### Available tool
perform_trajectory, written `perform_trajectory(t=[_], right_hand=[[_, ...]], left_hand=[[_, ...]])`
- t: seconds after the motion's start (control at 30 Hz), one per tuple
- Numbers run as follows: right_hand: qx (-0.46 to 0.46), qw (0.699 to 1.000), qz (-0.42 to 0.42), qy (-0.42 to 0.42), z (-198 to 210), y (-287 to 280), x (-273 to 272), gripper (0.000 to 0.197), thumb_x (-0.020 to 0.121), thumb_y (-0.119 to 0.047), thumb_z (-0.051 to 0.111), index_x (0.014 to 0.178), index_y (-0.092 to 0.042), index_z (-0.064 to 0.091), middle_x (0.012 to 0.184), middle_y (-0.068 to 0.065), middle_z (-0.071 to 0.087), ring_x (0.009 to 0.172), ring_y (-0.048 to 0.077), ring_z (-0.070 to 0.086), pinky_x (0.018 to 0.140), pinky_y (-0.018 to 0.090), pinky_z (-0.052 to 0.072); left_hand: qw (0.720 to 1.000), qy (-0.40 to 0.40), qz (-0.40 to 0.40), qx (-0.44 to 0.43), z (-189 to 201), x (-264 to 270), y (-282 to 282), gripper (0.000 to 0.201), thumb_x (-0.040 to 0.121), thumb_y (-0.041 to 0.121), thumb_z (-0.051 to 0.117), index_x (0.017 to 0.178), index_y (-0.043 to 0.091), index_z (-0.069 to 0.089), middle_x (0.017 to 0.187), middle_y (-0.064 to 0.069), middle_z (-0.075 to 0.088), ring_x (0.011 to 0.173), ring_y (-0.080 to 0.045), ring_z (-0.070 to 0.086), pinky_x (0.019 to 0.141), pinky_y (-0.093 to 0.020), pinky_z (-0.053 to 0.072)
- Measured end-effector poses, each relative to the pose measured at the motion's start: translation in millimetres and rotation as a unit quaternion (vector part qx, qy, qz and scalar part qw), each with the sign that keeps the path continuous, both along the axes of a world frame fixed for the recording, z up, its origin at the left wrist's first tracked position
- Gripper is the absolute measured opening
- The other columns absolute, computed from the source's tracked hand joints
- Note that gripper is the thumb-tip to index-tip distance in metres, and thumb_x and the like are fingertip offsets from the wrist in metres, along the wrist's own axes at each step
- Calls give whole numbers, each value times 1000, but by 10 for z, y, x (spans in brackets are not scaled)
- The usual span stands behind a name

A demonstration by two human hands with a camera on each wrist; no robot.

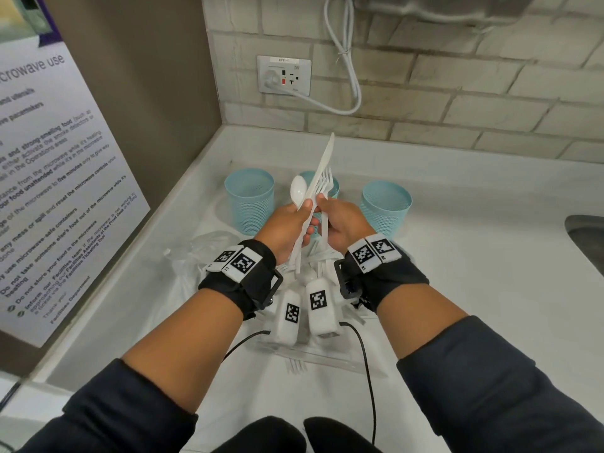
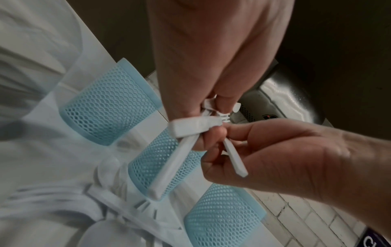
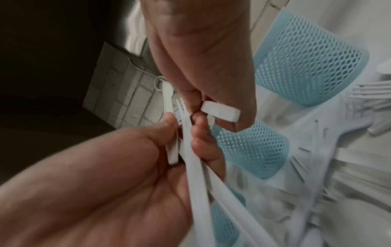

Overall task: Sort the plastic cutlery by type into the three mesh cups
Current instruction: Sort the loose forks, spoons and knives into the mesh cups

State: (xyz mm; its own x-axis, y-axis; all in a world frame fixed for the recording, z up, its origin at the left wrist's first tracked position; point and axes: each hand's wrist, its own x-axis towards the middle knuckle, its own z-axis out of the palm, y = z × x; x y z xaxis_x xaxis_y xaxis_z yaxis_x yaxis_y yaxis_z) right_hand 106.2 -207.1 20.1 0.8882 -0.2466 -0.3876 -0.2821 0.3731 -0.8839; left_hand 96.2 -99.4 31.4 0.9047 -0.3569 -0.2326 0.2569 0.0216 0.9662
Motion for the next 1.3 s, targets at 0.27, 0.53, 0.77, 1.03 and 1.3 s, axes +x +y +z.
perform_trajectory(t=[0.27,0.53,0.77,1.03,1.3], right_hand=[[64,983,-144,-91,567,-238,315,25,98,-2,32,79,-2,49,68,12,49,59,20,53,59,31,45],[-65,949,-222,-216,566,-198,665,23,96,5,23,109,-11,34,73,2,52,62,11,55,59,22,38],[-155,966,-109,-174,122,-108,717,23,92,11,28,104,-4,41,78,5,54,68,14,55,79,33,49],[-218,967,-49,-120,132,-203,656,48,86,9,48,131,-4,37,105,11,55,93,23,56,89,34,48],[-254,936,-114,-216,395,-155,482,32,89,-8,55,121,-5,51,113,7,56,103,12,51,95,25,42]], left_hand=[[995,-26,88,-36,24,99,41,32,102,13,32,123,1,53,72,2,47,63,-8,43,60,-18,38],[991,18,105,-81,31,170,97,25,96,7,33,111,12,52,55,6,35,34,-1,26,35,-14,21],[996,-9,78,-47,-2,193,96,24,101,33,33,114,21,50,59,6,24,36,-1,23,36,-14,20],[994,-1,87,-66,-4,215,65,21,101,18,36,112,12,53,68,3,43,53,-7,33,41,-14,31],[996,-21,45,-74,40,223,75,27,99,10,39,120,8,56,76,3,56,61,-7,45,51,-14,41]])
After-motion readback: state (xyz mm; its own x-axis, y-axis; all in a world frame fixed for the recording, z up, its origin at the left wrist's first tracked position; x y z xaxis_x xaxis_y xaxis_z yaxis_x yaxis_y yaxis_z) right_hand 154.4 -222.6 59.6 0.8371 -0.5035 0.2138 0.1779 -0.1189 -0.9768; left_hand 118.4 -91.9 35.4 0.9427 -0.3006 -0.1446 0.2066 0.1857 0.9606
